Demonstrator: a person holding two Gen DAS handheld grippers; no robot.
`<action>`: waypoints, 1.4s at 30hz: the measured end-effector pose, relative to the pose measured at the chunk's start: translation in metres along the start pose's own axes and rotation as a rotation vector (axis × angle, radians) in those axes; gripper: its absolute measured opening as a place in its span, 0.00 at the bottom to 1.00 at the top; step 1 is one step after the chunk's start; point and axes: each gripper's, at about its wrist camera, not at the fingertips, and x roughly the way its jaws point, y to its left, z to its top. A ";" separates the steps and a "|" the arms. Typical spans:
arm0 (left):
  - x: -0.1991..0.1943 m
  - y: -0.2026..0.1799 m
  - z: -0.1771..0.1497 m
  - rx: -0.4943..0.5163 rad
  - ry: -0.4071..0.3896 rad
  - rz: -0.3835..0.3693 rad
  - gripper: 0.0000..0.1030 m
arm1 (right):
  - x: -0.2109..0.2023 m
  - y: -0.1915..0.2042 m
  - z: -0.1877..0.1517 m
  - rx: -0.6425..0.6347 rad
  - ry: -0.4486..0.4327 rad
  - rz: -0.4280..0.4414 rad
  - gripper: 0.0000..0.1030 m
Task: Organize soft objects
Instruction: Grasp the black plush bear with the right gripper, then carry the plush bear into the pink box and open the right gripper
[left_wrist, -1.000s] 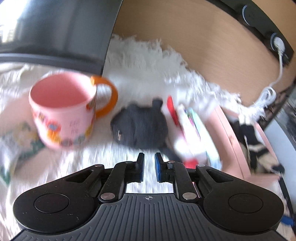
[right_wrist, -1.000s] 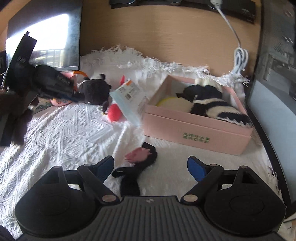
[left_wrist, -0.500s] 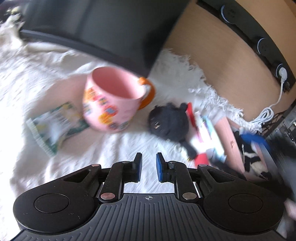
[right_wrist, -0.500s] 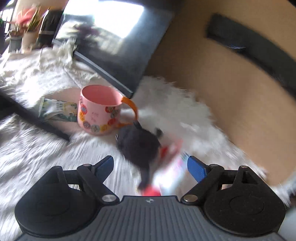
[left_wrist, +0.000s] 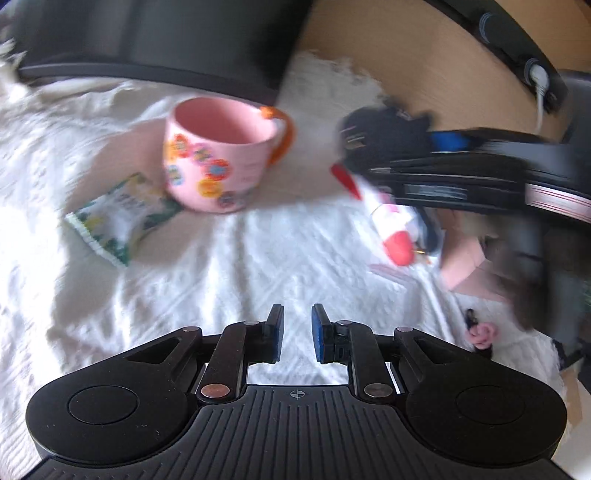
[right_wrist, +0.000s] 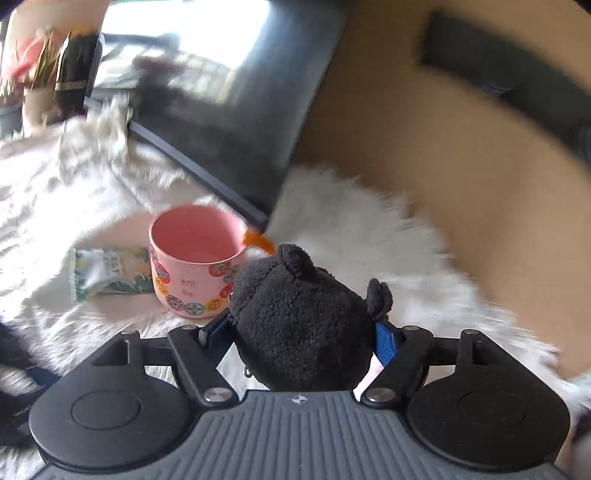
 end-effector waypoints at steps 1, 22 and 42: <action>0.002 -0.003 0.001 0.012 0.002 -0.011 0.17 | -0.020 -0.003 -0.007 0.004 -0.014 -0.034 0.73; 0.107 -0.139 0.004 0.357 0.099 -0.036 0.22 | -0.164 -0.051 -0.182 0.445 0.183 -0.399 0.73; 0.098 -0.150 -0.009 0.509 0.065 -0.046 0.16 | -0.197 -0.067 -0.190 0.446 0.155 -0.476 0.73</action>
